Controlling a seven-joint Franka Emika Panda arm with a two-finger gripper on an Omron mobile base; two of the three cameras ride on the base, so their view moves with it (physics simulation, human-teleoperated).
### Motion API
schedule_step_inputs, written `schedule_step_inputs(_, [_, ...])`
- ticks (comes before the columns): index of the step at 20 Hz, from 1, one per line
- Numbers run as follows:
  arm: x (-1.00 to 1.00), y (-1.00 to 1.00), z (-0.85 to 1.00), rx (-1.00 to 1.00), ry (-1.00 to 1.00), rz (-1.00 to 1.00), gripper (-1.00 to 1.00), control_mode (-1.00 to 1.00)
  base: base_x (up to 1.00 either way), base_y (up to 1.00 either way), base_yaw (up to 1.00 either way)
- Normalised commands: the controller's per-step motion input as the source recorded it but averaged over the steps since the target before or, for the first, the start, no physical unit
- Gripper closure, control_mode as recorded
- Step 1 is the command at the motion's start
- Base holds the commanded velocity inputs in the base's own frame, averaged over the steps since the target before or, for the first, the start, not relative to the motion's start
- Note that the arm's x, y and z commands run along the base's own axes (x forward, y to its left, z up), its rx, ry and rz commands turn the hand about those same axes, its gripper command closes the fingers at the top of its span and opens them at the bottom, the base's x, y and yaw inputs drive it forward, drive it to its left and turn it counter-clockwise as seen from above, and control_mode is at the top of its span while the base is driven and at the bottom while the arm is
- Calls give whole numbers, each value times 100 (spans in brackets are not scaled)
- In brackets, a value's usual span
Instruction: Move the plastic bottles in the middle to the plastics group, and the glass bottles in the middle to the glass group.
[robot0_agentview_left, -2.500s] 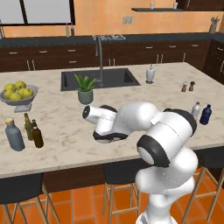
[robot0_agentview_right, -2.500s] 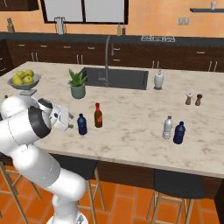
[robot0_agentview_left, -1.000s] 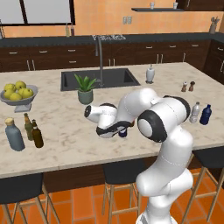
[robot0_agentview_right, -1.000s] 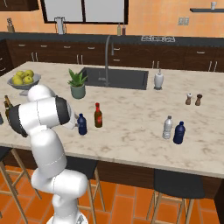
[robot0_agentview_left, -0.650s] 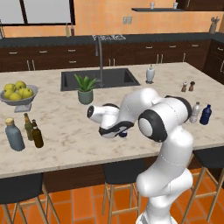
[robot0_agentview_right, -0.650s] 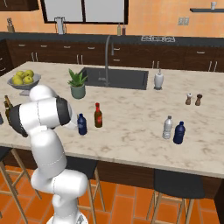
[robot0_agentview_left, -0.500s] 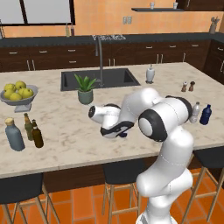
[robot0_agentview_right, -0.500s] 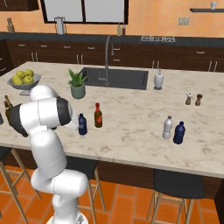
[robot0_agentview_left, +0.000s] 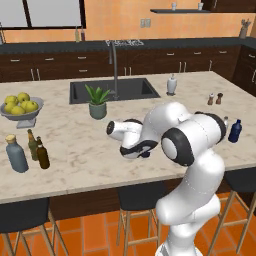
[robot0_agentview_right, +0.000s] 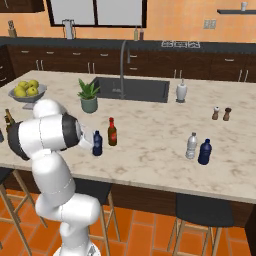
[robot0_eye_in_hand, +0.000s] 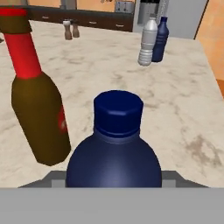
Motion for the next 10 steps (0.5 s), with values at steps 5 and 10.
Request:
schedule_step_inputs(5, [-43,-78,6,0,-7,0,100,-100,0,0,0])
schedule_step_inputs(10, [-28,-98,16,0,-2,0,100,-100,0,0,0])
